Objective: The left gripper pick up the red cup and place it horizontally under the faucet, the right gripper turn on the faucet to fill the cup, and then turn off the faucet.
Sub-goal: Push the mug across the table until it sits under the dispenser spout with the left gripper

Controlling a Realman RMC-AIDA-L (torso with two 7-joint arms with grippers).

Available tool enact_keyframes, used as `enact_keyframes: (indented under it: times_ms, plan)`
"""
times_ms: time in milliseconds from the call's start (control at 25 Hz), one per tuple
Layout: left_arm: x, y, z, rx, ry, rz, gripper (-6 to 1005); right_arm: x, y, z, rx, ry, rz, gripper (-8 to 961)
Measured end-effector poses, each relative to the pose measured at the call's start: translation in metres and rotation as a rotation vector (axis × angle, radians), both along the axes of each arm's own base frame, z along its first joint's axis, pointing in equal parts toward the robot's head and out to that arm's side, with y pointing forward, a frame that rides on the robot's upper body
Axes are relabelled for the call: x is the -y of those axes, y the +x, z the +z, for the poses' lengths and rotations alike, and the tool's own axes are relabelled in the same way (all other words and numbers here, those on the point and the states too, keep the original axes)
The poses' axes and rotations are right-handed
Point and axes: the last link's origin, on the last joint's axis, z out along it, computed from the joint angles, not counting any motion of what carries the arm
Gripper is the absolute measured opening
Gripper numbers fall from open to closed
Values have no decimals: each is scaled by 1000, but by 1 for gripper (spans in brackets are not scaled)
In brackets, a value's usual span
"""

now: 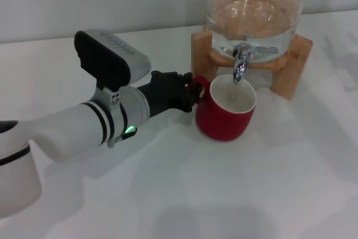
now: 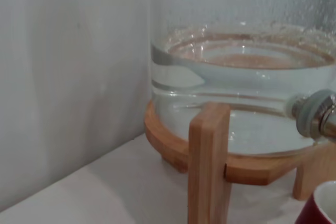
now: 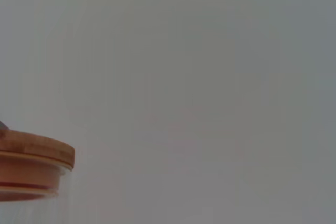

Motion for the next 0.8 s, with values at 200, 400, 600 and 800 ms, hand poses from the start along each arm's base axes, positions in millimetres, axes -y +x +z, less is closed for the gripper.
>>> enact_keyframes:
  times_ms: [200,400,600,800]
  plan:
    - [-2,-1,-1,-12,-2,11,284,0,1,-1,-1,-2,-2,621]
    - [-2,0,0,-8,0,16,301,1,1,-1,-2,-2,-3,621]
    - [-3,-2,0,-13,2,27,317,2,2,-1,-2,-4,-5,621]
    - [-5,-4,1,-15,10,49,333,3,2,-2,-1,-5,-3,621]
